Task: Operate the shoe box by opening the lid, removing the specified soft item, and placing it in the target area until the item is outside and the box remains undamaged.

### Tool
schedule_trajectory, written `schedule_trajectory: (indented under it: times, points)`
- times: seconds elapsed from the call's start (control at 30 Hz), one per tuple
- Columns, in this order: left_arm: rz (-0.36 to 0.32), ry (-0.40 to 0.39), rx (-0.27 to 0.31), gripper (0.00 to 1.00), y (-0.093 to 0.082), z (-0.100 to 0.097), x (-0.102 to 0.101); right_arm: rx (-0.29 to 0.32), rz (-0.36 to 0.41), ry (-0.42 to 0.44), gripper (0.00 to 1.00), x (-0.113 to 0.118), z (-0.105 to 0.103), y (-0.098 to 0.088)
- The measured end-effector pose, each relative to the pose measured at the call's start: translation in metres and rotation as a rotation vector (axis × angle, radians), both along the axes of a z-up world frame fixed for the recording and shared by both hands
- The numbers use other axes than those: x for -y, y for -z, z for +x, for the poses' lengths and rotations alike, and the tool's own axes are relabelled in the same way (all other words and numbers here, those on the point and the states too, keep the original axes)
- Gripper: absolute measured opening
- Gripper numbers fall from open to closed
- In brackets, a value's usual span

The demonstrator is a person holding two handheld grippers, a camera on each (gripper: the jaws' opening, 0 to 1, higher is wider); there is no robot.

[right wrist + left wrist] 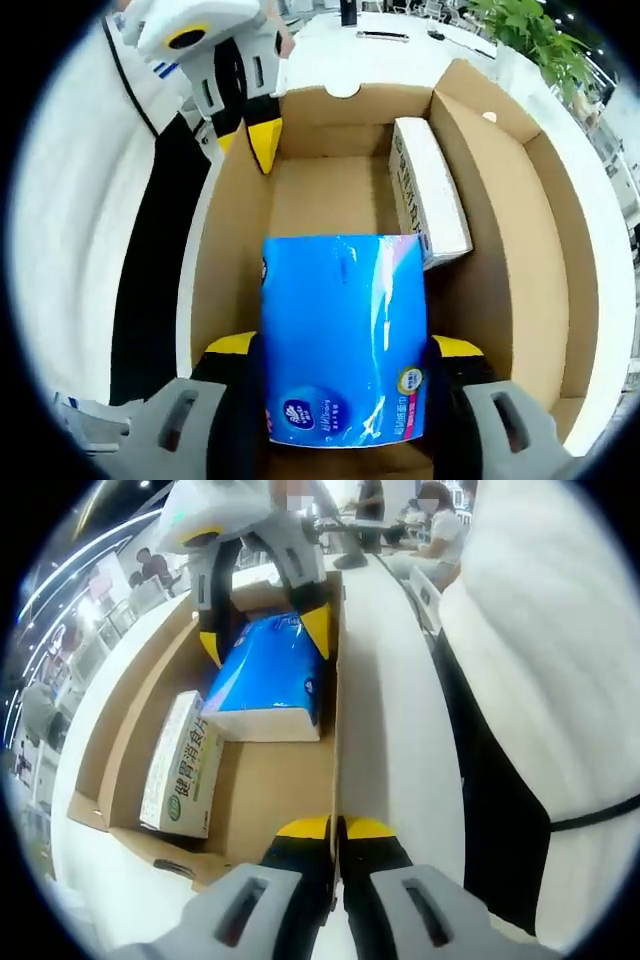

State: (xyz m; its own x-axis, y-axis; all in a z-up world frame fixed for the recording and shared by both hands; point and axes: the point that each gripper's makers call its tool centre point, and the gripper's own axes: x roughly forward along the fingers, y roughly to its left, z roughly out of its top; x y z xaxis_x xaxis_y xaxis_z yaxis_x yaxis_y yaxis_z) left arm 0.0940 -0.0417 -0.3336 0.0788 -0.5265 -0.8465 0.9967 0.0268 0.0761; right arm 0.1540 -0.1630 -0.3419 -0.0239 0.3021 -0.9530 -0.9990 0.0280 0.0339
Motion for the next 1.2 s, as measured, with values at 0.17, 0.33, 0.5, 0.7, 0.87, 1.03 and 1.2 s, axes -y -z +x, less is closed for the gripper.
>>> schedule_trajectory:
  times: [0.17, 0.33, 0.5, 0.7, 0.87, 1.03, 1.2]
  points:
    - [0.001, 0.003, -0.002, 0.01, 0.0, 0.0, 0.0, -0.025, -0.026, 0.04, 0.7, 0.007, 0.004, 0.001]
    - [0.001, 0.003, -0.001, 0.01, 0.0, 0.0, 0.0, -0.029, -0.106, 0.034, 0.7, 0.018, 0.003, 0.003]
    - [0.002, 0.008, -0.005, 0.01, 0.0, -0.001, 0.0, -0.021, -0.137, 0.024, 0.73, 0.015, 0.002, 0.01]
    - [0.001, 0.009, -0.007, 0.01, 0.0, -0.001, 0.0, 0.003, -0.165, 0.005, 0.78, 0.011, 0.001, 0.019]
    - [0.002, 0.007, -0.007, 0.01, 0.001, -0.001, 0.0, -0.019, -0.182, 0.0, 0.81, 0.011, 0.001, 0.027]
    - [0.004, 0.004, -0.007, 0.01, 0.001, -0.001, 0.0, -0.049, -0.217, 0.008, 0.83, 0.011, 0.0, 0.035]
    - [0.002, -0.002, -0.01, 0.01, 0.001, 0.0, 0.0, -0.046, -0.23, 0.01, 0.83, 0.011, 0.0, 0.035]
